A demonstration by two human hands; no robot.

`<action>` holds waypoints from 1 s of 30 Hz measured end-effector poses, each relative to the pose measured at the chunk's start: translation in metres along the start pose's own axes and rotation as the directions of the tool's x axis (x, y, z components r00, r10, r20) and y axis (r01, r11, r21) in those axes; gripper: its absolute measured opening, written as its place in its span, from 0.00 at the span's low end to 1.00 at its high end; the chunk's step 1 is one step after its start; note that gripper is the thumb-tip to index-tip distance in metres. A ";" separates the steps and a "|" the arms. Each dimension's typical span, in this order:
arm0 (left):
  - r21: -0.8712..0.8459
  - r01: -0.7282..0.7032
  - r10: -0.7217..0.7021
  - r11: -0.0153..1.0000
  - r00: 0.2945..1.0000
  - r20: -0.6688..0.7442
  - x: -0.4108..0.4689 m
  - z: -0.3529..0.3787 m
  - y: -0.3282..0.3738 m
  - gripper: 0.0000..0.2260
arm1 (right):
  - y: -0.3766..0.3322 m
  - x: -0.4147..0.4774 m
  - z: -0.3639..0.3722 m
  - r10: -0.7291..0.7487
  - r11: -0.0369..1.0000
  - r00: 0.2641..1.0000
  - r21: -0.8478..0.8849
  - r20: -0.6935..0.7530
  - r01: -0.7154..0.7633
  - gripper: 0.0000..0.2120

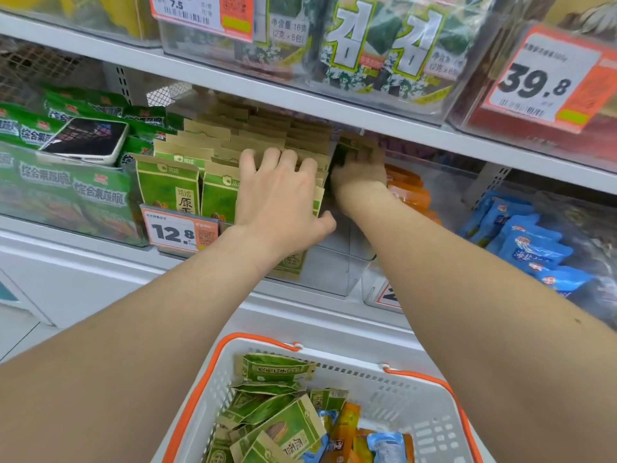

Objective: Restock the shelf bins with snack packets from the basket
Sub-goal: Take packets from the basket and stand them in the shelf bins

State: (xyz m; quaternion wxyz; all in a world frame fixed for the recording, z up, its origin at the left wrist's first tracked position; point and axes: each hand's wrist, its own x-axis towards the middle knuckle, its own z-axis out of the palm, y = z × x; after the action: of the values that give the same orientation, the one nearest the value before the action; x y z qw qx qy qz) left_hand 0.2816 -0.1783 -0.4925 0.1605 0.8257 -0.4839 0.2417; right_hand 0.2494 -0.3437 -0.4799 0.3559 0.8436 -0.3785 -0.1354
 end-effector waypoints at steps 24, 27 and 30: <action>-0.174 -0.069 0.083 0.982 0.993 0.079 -0.018 -0.029 0.005 0.28 | 0.030 -0.090 -0.008 -0.136 0.903 0.978 0.386 -0.158 0.188 0.14; -0.246 -0.084 0.077 0.966 0.996 -0.039 -0.027 -0.041 0.017 0.16 | 0.032 -0.126 0.017 0.002 0.822 0.913 0.520 -0.408 0.231 0.15; -0.266 -0.097 0.081 0.959 0.994 -0.072 -0.045 -0.053 0.030 0.06 | 0.027 -0.168 0.040 0.150 0.777 0.745 0.544 -0.650 0.317 0.13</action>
State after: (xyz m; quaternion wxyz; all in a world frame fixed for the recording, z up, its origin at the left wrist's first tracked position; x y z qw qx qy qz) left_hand 0.2240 -0.1334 -0.4726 0.2746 0.7660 -0.5437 0.2054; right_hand 0.1010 -0.2524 -0.4960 0.1596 0.9207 -0.2093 0.2882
